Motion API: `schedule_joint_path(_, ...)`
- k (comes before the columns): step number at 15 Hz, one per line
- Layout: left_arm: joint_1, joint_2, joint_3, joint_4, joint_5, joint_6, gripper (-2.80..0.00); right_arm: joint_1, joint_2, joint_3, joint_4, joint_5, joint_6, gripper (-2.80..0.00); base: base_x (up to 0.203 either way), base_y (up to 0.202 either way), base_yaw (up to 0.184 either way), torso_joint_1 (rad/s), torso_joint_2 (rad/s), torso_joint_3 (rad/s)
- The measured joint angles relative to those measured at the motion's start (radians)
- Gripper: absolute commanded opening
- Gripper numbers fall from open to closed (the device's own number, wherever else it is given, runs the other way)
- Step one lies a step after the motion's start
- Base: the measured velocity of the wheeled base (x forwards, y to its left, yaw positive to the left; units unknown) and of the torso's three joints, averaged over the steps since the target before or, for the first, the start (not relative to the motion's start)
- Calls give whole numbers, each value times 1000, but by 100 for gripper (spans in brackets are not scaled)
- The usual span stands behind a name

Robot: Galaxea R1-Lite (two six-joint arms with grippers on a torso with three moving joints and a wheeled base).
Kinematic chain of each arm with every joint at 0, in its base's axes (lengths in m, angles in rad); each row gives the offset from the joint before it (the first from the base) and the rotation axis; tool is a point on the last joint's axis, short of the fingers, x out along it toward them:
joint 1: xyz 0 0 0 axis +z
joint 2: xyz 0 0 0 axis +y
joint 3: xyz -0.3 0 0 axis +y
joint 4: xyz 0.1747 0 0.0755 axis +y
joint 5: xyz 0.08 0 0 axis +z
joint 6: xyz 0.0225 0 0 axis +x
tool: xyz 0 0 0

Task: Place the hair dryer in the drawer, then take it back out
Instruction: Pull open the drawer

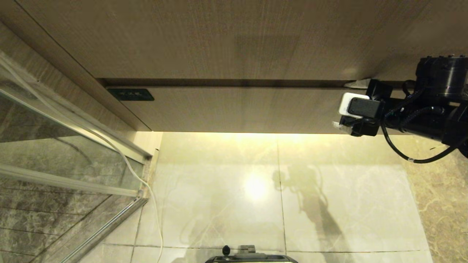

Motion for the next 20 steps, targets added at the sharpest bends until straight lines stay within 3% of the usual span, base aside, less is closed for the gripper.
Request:
schedule_joint_path(3,0,0,0,0,0,0,-280,-13,0,-2,108,-3,7,0,0,0,0,0,0,0)
schedule_joint_path(10,-2,0,0,0,0,0,-280,-24,-38,0,404,-117,167,0,0,0,0,0,0,0)
schedule_joint_path(14,0,0,0,-1,0,0,-280,-25,-46,11,453,-170,188,0,0,0,0,0,0,0)
schedule_joint_path(20,0,0,0,0,0,0,-280,-27,-138,83,678,-208,336,0,0,0,0,0,0,0)
